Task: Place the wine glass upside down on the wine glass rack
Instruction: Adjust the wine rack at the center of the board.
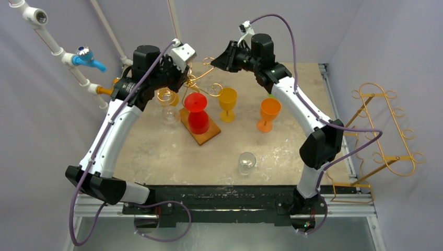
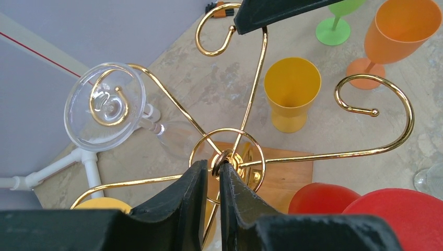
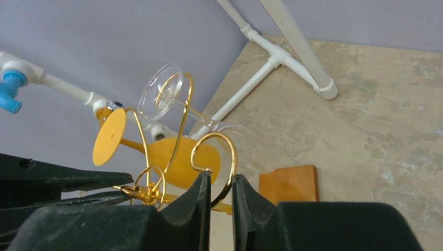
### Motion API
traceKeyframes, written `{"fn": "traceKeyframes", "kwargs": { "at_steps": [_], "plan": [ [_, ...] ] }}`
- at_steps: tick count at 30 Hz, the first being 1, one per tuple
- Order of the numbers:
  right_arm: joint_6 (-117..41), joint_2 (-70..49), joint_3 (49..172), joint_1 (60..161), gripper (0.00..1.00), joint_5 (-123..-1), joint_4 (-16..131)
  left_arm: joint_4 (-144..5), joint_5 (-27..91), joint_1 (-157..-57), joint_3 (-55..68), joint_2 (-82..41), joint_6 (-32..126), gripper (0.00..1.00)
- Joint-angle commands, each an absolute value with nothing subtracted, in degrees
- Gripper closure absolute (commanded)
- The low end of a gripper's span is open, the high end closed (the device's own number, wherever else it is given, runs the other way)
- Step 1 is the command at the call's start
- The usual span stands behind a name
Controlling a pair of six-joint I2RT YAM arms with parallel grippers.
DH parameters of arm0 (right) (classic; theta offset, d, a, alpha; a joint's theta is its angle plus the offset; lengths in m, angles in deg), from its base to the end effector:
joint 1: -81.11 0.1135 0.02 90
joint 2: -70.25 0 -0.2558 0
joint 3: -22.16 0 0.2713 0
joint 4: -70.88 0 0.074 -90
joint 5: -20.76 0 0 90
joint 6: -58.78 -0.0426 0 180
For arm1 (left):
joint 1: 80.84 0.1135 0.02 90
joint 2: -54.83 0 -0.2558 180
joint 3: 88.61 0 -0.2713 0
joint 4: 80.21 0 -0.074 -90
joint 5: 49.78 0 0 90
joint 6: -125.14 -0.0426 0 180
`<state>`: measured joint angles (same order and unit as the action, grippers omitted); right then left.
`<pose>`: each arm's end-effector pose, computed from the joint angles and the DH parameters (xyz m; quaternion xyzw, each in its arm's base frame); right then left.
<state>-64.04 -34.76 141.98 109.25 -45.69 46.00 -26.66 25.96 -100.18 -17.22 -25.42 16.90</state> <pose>0.3975 0.2319 0.4102 -0.1003 0.7550 0.4537 0.4626 0.2982 -0.1158 0.4454 0.3328 0.7717 -0.1099 0.5307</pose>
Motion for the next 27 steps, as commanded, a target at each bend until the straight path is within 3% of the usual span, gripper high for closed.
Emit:
{"fn": "traceKeyframes", "kwargs": {
  "at_steps": [1, 14, 27],
  "plan": [
    [-63.62, -31.80, 140.57, 109.43, 0.84, -44.24, 50.00, -31.63, 27.48, -99.85, -16.32, -24.66, 14.74, 0.82],
    [-66.99, -23.71, 127.27, 109.24, 1.00, -51.19, 57.77, -34.67, 28.53, -99.92, -17.09, -27.21, 13.01, 0.84],
    [-69.72, -17.04, 115.96, 109.75, 1.00, -59.13, 63.14, -36.22, 30.09, -99.87, -18.39, -29.89, 11.59, 0.86]
  ]
}}
